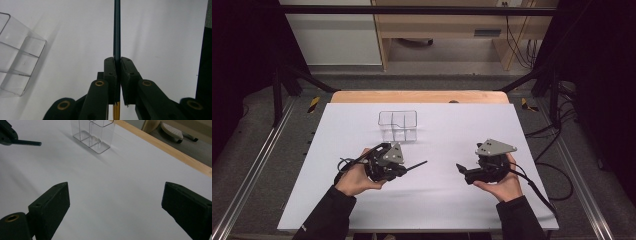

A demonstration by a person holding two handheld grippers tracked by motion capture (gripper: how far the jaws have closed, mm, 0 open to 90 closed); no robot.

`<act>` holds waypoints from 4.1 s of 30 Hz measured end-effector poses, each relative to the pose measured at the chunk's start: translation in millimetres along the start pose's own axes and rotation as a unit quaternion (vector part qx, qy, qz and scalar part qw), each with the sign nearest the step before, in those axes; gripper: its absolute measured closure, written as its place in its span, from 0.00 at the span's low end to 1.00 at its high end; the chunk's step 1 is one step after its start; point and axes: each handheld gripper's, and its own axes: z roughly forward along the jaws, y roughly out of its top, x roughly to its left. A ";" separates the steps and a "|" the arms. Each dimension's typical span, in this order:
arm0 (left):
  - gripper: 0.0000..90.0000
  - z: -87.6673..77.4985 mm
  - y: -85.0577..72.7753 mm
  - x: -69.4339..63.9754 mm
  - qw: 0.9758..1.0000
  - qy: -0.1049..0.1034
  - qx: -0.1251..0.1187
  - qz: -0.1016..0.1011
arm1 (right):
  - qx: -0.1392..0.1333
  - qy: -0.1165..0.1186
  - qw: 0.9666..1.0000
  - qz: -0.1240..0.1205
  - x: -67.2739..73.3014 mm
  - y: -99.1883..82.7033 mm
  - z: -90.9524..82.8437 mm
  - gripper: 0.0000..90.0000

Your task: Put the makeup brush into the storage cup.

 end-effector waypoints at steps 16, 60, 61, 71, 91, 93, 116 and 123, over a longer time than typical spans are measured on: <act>0.92 5.4 9.2 0.7 1.000 -0.017 0.015 0.004 | 0.038 0.015 0.994 -0.104 16.8 21.3 1.6 0.09; 0.92 3.6 40.7 -4.0 0.998 -0.038 0.039 0.036 | 0.050 0.014 0.966 -0.253 55.6 28.6 8.2 0.13; 0.92 3.8 42.2 -3.8 0.997 -0.038 0.043 0.042 | 0.049 0.016 0.966 -0.253 56.3 28.5 8.5 0.13; 0.92 6.9 55.5 -5.1 0.996 -0.048 0.055 0.047 | 0.057 0.016 0.956 -0.287 64.3 29.4 9.4 0.15; 0.92 13.5 70.0 -5.9 0.994 -0.064 0.076 0.050 | 0.078 -0.002 0.931 -0.357 80.3 30.5 17.2 0.23; 0.92 14.3 70.6 -5.6 0.993 -0.067 0.078 0.049 | 0.080 -0.007 0.925 -0.371 82.1 30.1 17.7 0.25; 0.92 21.1 74.2 -5.8 0.991 -0.087 0.096 0.044 | 0.105 0.014 0.898 -0.427 92.8 33.3 27.9 0.44; 0.92 22.8 75.5 -6.6 0.990 -0.090 0.099 0.043 | 0.112 0.015 0.888 -0.446 96.4 33.8 28.8 0.55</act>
